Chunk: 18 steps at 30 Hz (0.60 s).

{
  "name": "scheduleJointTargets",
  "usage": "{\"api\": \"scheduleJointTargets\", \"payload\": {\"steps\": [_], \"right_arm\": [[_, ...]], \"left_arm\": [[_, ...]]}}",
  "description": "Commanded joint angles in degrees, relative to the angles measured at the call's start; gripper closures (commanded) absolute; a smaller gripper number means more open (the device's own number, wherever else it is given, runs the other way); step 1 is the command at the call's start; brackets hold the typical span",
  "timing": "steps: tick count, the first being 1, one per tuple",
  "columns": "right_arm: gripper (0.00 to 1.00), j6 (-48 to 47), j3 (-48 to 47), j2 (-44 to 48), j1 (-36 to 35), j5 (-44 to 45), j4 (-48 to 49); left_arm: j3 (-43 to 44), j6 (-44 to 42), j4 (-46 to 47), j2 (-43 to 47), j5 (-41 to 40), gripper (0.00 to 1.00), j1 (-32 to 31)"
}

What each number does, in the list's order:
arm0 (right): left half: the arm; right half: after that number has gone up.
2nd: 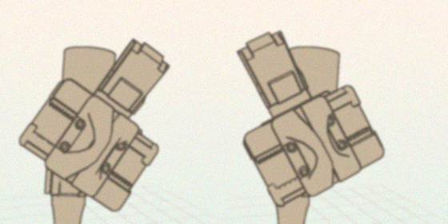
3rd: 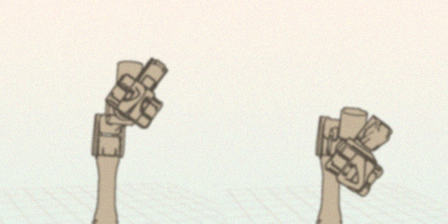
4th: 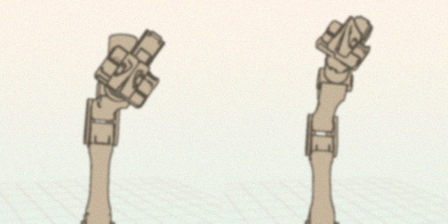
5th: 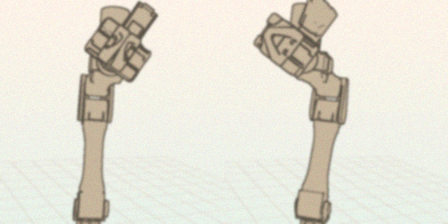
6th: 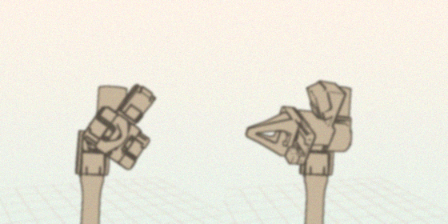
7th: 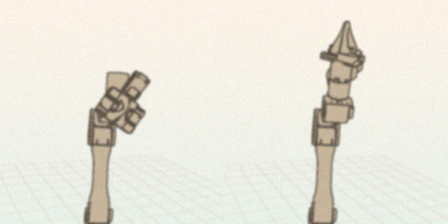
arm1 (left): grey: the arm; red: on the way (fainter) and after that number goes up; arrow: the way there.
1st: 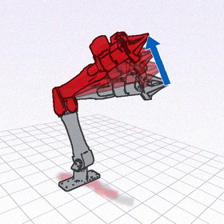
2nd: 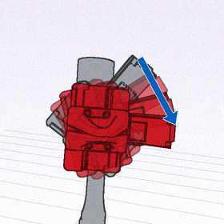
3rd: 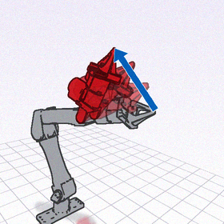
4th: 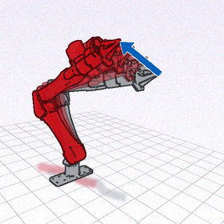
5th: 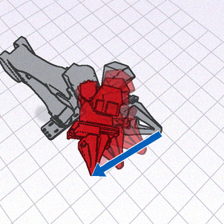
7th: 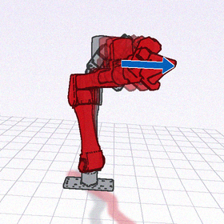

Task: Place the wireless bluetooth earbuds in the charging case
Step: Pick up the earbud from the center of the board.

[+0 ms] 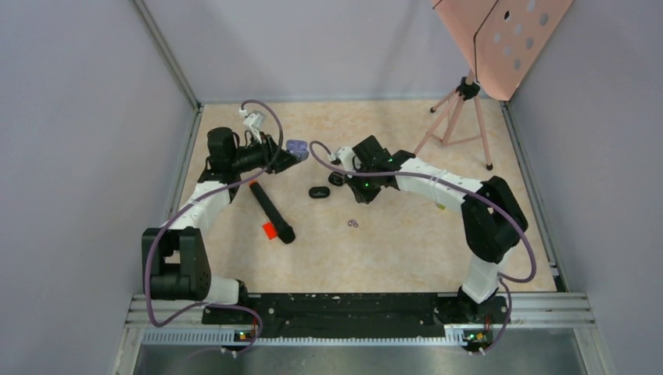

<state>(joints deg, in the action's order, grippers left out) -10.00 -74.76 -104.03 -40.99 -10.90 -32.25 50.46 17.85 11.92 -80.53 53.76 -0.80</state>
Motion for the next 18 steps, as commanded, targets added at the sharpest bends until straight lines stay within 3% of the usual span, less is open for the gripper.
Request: {"api": "scheduleJointTargets", "payload": {"steps": [1,5,11,14,18], "right_arm": [[1.00,-3.65,-4.41,7.61,2.63,1.24,0.58],[1.00,-5.15,-3.15,8.94,5.42,-5.36,1.44],[0.73,-12.87,-0.50,6.20,10.00,-28.40,0.76],[0.67,-16.47,-0.39,4.43,10.31,-31.52,1.92],[0.65,-18.31,-2.21,-0.37,10.30,-31.96,1.93]], "left_arm": [[3.19,0.44,3.13,-2.02,4.69,1.00,-0.01],[6.50,-1.17,-0.07,-3.15,4.05,1.00,0.09],[5.87,5.68,-0.79,-4.23,1.89,1.00,0.43],[2.72,10.84,2.94,-3.73,1.45,1.00,0.45],[1.52,10.77,2.69,-3.14,2.70,1.00,0.44]]}}
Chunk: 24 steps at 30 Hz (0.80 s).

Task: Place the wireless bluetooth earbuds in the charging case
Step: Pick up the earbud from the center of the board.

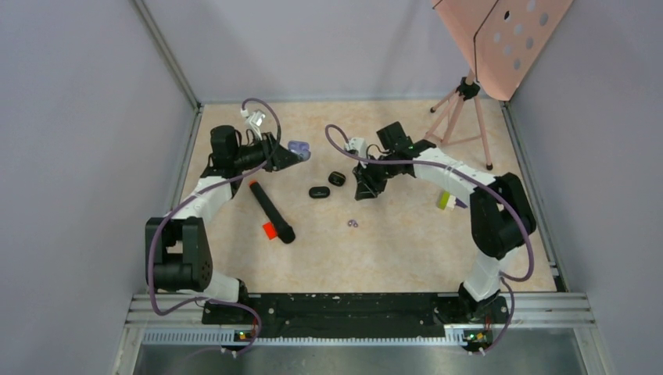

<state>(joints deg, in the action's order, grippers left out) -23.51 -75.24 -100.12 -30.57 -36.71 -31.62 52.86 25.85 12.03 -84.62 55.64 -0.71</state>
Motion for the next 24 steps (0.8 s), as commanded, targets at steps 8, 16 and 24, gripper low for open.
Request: {"api": "scheduleJointTargets", "payload": {"steps": [8,16,24], "right_arm": [[0.63,-9.84,-2.51,-9.83,-0.36,-4.76,1.17],[0.60,-16.38,0.53,-9.66,-2.35,-5.44,0.71],[0.58,-19.41,2.17,-9.49,-3.85,-5.62,0.31]], "left_arm": [[0.81,-1.18,-2.30,0.69,0.54,1.00,1.90],[2.42,-3.74,-5.23,0.23,0.52,1.00,2.46],[3.34,-4.14,-5.90,0.04,0.51,1.00,3.07]]}}
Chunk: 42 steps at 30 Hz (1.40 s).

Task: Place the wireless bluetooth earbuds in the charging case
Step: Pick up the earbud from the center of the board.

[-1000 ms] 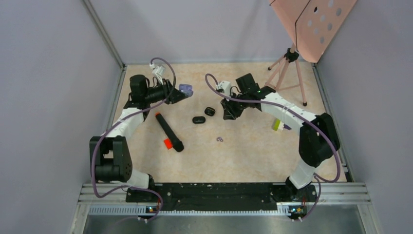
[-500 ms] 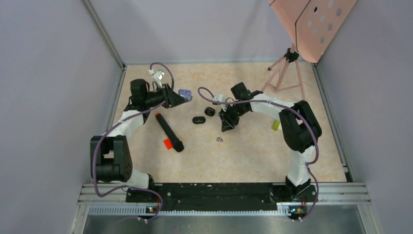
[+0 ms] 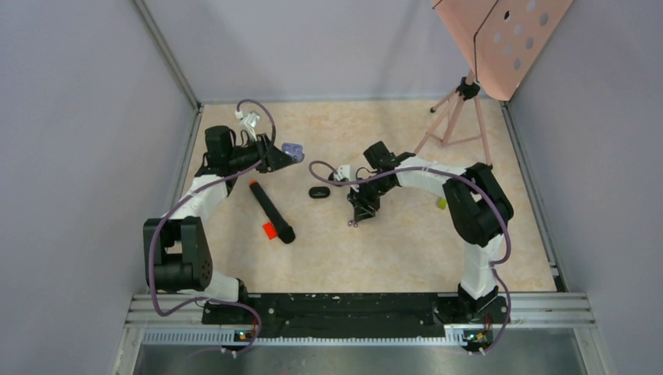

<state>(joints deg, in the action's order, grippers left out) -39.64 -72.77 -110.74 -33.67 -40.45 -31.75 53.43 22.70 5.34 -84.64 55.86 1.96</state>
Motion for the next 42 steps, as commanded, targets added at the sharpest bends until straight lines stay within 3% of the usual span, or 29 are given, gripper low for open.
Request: {"api": "scheduleJointTargets", "payload": {"steps": [1,7,23,42], "right_arm": [[0.59,-3.41,-0.52,0.83,-0.72,-1.82,0.35],[0.61,-3.03,-1.03,-0.32,-1.28,-1.78,0.24],[0.80,2.14,0.86,-1.53,-3.36,2.71,5.31],[0.80,-0.40,1.93,0.39,-4.91,7.13,0.48]], "left_arm": [[2.81,-0.95,0.85,-0.07,0.31,1.00,0.42],[2.51,-1.07,1.07,0.22,-0.13,1.00,0.43],[2.21,-3.09,-1.33,1.43,-0.84,1.00,0.45],[4.75,-5.15,-3.84,0.19,-1.17,1.00,1.19]]}}
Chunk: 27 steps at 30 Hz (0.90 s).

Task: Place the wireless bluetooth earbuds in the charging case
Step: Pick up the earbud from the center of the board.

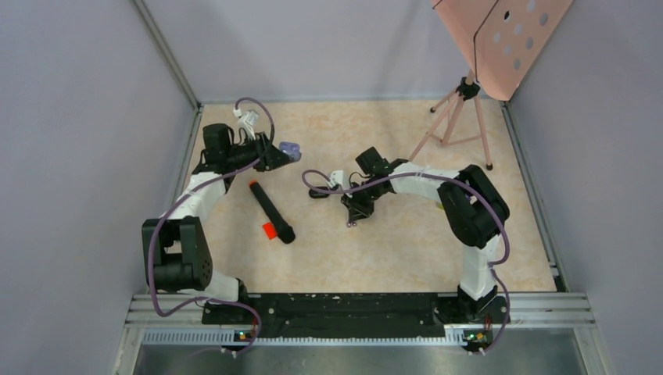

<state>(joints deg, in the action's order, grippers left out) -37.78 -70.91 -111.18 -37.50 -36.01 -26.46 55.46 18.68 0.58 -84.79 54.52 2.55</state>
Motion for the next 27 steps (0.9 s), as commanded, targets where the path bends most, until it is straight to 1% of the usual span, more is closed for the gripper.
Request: {"api": "scheduleJointTargets", "payload": {"steps": [1,5,11,16,19,21,23,27], "right_arm": [[0.80,-2.74,-0.21,0.79,-1.13,2.70,-5.54],[0.80,-5.45,0.55,2.02,-1.17,2.83,-6.00],[0.81,-5.34,1.40,1.14,-2.00,3.54,-4.78],[0.86,-6.49,2.69,-0.01,-5.21,9.50,-4.38],[0.93,-7.37,4.48,0.12,-6.76,12.89,-3.89],[0.95,-7.88,6.53,1.36,-6.97,13.47,-2.97],[1.00,-8.28,7.86,2.80,-6.98,14.00,-2.55],[1.00,-5.47,8.82,6.46,-6.45,14.92,-0.37]], "left_arm": [[2.64,-0.92,1.37,0.49,-0.07,1.00,0.60],[2.47,-0.31,2.32,0.36,-0.12,1.00,0.70],[1.65,-0.21,2.50,1.07,-0.44,1.00,0.70],[0.92,-0.15,2.53,1.33,-0.54,1.00,0.78],[0.96,-0.04,2.83,1.42,-0.81,1.00,0.79],[0.97,-0.13,2.89,1.29,-0.83,1.00,0.79],[0.96,-0.17,2.76,1.01,-0.54,1.00,0.86],[0.71,0.33,3.31,0.66,-0.28,1.00,0.88]]}}
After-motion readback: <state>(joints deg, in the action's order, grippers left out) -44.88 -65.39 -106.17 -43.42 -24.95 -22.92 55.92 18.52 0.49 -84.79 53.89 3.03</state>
